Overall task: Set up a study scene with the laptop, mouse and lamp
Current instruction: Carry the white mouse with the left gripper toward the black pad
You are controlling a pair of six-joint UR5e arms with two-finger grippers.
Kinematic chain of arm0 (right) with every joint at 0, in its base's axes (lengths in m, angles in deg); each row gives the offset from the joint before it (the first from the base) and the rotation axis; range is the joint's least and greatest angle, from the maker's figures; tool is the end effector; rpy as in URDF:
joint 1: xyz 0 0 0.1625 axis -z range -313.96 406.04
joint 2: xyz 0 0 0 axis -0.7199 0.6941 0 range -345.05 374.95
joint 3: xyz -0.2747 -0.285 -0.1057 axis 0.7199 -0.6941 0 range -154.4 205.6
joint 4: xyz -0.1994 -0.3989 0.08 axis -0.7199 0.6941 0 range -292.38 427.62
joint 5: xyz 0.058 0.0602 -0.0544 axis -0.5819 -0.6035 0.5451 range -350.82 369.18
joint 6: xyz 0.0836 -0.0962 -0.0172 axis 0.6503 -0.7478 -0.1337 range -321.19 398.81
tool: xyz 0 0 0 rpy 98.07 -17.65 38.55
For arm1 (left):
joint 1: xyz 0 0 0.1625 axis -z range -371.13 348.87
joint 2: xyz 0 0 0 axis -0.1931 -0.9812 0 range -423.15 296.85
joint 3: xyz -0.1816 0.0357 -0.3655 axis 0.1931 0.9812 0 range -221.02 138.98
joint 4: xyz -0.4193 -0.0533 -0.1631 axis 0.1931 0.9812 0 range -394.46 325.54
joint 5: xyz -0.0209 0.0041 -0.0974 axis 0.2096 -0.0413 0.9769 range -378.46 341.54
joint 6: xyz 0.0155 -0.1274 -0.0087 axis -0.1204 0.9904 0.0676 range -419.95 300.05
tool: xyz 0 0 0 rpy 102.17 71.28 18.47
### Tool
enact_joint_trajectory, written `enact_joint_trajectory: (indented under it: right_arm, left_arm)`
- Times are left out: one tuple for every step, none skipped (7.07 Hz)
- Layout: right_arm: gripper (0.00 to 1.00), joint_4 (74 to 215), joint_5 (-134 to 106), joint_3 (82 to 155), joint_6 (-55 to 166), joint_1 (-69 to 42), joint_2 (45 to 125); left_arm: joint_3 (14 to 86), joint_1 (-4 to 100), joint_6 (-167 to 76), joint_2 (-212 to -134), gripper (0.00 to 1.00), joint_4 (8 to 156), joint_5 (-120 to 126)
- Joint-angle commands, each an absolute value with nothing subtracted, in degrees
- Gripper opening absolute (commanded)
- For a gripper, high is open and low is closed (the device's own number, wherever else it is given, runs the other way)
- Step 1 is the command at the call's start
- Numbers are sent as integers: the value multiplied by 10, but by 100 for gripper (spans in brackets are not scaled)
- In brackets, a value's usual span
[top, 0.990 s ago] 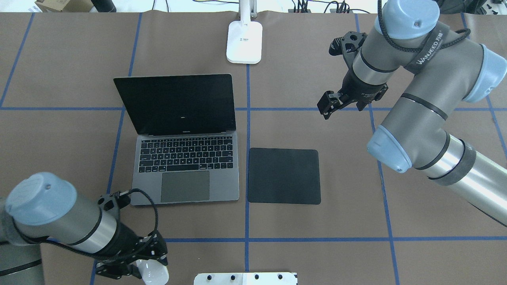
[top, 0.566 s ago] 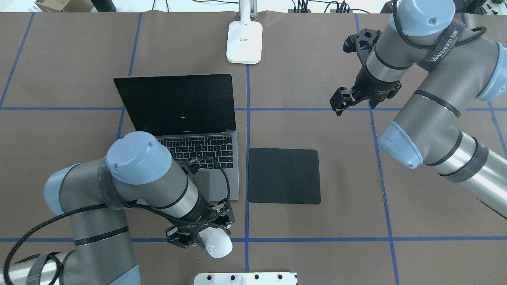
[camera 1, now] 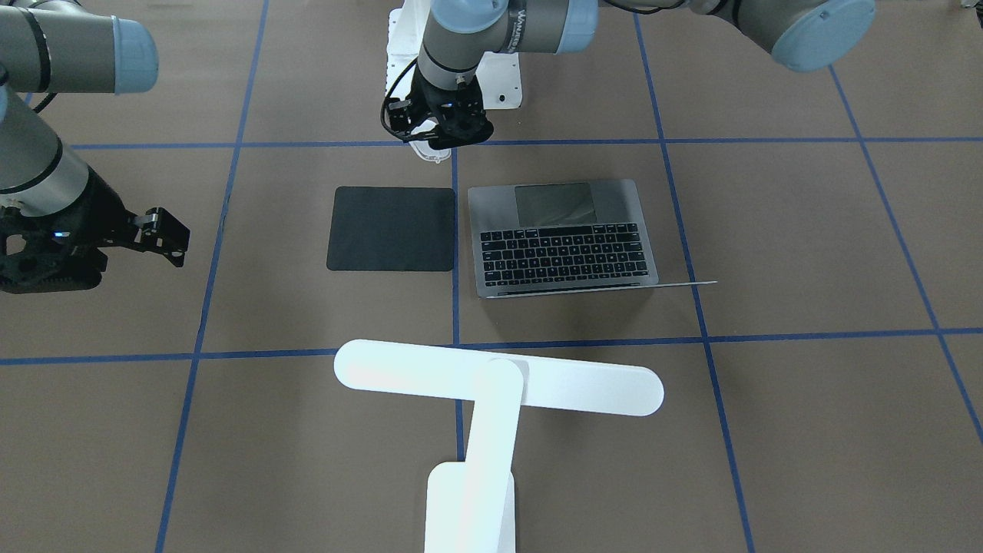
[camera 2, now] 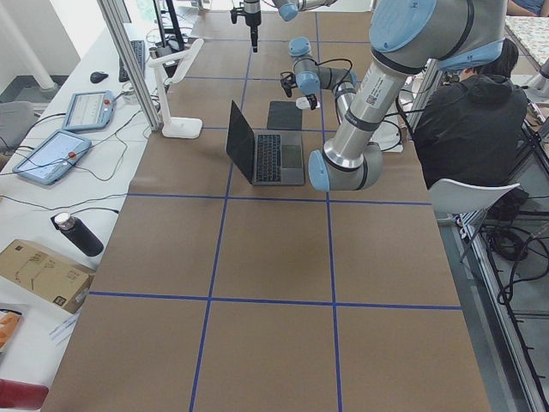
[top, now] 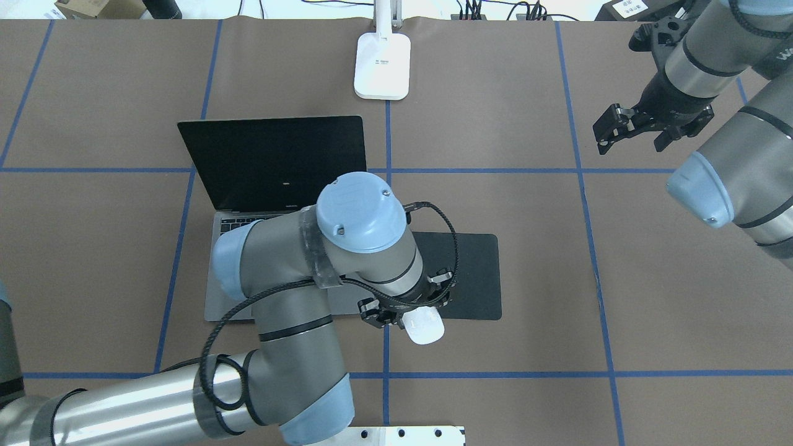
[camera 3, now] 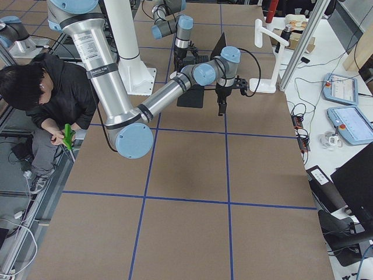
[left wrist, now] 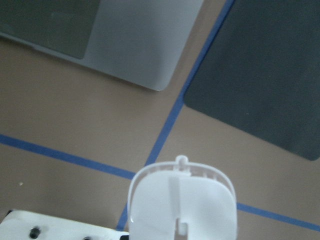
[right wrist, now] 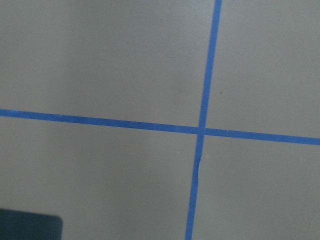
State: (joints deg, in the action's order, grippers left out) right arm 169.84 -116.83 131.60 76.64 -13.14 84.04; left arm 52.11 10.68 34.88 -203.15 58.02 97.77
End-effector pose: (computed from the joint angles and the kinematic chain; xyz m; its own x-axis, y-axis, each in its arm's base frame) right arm -0.2714 -0.5676 0.3380 0.7348 -0.0153 0.6781 0.0187 0.9998 0.0024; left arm 0.6448 -0.3404 0.0623 0.5230 -0.2907 -0.8013 0.0389 0.9472 -0.3182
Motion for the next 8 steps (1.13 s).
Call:
enact_joint_trajectory:
  right_arm:
    - [99,1699,-1175,1313,765,-156,860]
    - [99,1698,-1185,1312,765,-159,863]
    - [99,1698,-1186,1312,765,-159,867]
    - [99,1697,-1187,1312,765,-159,871]
    - [99,1697,-1186,1312,765,-159,871]
    - [99,1697,-1186,1312,765,-159,873]
    - [99,1697,-1186,1312,765,-159,875]
    - [99,1697,-1186,1312,765,-159,875]
  left_arm:
    - [418,110,271,-2109,39,579,924]
    - [368,110,238,-2138,39,563,912]
    - [326,113,223,-2169,39,553,900]
    - [298,116,201,-2197,39,521,900]
    - [278,116,183,-2205,39,511,898]
    - [263,116,170,-2206,39,511,896]
    - [239,116,156,-2207,39,511,896]
    - [233,116,150,-2208,38,512,898]
